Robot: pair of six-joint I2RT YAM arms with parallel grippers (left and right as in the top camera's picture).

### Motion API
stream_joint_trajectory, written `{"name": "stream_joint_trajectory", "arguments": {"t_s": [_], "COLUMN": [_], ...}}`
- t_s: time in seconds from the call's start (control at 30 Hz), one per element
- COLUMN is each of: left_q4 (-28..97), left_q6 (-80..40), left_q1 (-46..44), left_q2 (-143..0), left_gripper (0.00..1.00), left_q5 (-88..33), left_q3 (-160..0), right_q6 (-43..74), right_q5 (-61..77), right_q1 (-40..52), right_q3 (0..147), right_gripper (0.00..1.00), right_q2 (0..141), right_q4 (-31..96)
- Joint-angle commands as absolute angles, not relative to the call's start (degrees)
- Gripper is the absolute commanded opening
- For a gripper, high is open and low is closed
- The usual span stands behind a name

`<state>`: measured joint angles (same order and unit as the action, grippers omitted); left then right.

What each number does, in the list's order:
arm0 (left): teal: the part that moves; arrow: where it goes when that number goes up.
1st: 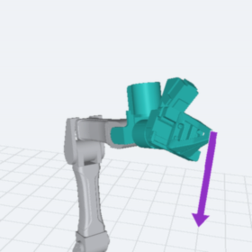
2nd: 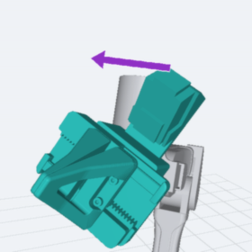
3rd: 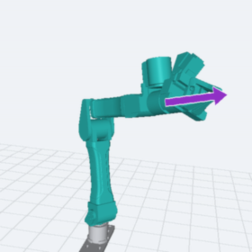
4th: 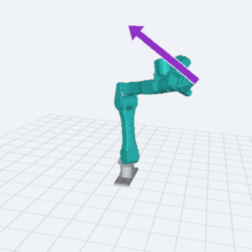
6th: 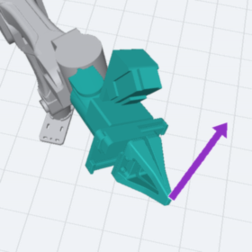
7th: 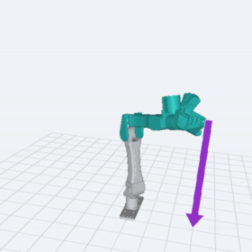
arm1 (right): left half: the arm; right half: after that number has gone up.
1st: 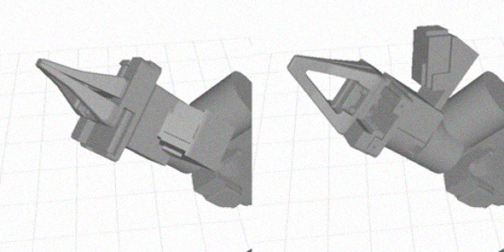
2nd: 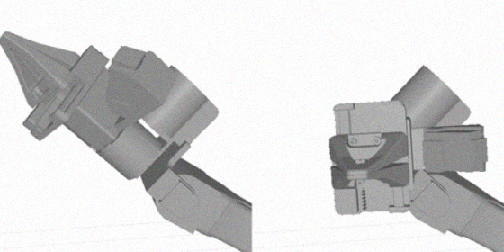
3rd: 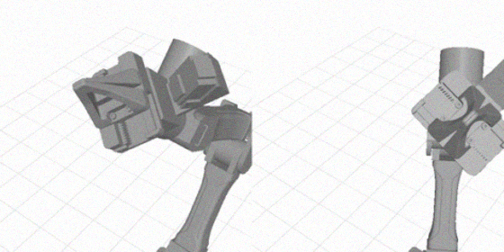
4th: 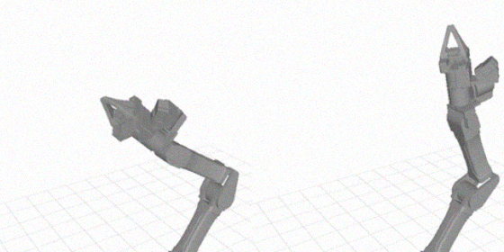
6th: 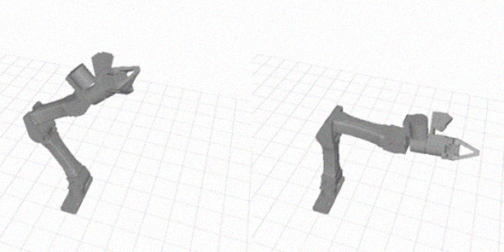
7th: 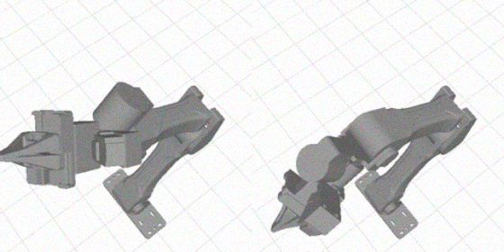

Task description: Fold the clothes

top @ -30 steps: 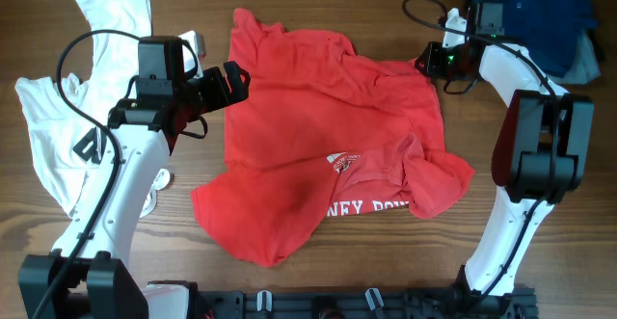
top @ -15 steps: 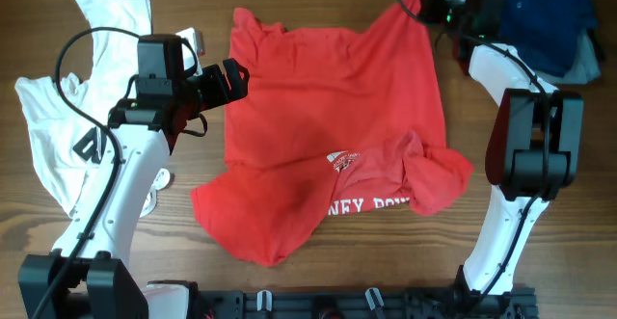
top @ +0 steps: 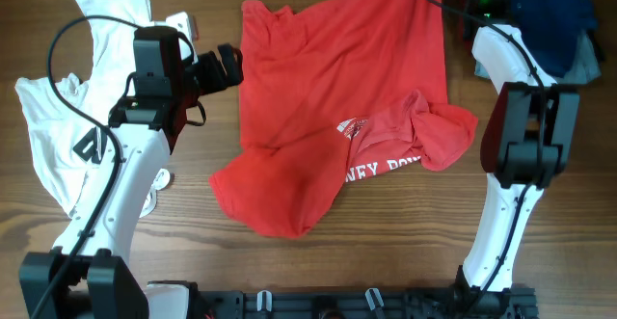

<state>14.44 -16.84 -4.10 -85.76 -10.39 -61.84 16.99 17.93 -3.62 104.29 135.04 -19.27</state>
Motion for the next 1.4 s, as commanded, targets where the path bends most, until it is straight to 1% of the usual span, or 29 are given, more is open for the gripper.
{"name": "stream_joint_trajectory", "arguments": {"t_s": [0.0, 0.07, 0.1, 0.23, 0.33, 0.47, 0.6, 0.67, 0.77, 0.93, 1.37], "left_q4": [8.97, 5.26, 3.88, -0.71, -1.41, -1.19, -0.43, -0.01, 0.4, 0.03, -2.28], "left_q6": [-14.31, -14.31, -14.28, -14.26, -13.39, -9.17, -6.11, -4.8, -3.42, -0.3, 3.27], "left_q1": [-3.84, -3.84, -3.84, -3.16, -2.24, -1.56, -1.65, -1.65, -1.87, -2.37, -8.01], "left_q2": [-89.54, -92.03, -93.21, -100.18, -106.02, -114.59, -121.97, -125.27, -129.23, -133.56, -139.48], "left_gripper": [1.0, 1.0, 1.0, 1.0, 1.0, 1.0, 1.0, 1.0, 1.0, 1.0, 0.99], "left_q5": [-8.23, -8.25, -8.21, -8.05, -9.21, -11.09, -12.73, -14.63, -15.7, -17.63, -17.12], "left_q3": [-62.48, -62.52, -62.61, -64.95, -69.23, -78.89, -89.8, -94.43, -99.09, -101.21, -101.21], "right_q6": [17.78, 16.32, 16.03, 16.05, 13.96, 5.98, -0.99, -3.18, -3.22, -2.79, -1.93], "right_q5": [18.13, 21.12, 23.16, 31.07, 36.1, 34.94, 28.67, 25.93, 23.73, 23.79, 22.9], "right_q1": [-4.14, -4.08, -4.08, -3.97, -3.14, -1.65, -0.05, 0.69, 1.17, 1.17, 1.06], "right_q3": [105.75, 105.75, 105.75, 105.75, 105.75, 105.75, 105.75, 105.75, 105.75, 105.75, 105.75], "right_gripper": [0.52, 0.95, 1.0, 1.0, 1.0, 1.0, 1.0, 1.0, 1.0, 1.0, 1.0], "right_q2": [137.43, 137.36, 137.36, 136.73, 134.47, 128.95, 123.13, 121.12, 119.24, 117.56, 115.9], "right_q4": [-16.64, -15.0, -14.22, -10.11, -5.48, 5.85, 19.86, 25.74, 32.32, 37.74, 40.45]}}
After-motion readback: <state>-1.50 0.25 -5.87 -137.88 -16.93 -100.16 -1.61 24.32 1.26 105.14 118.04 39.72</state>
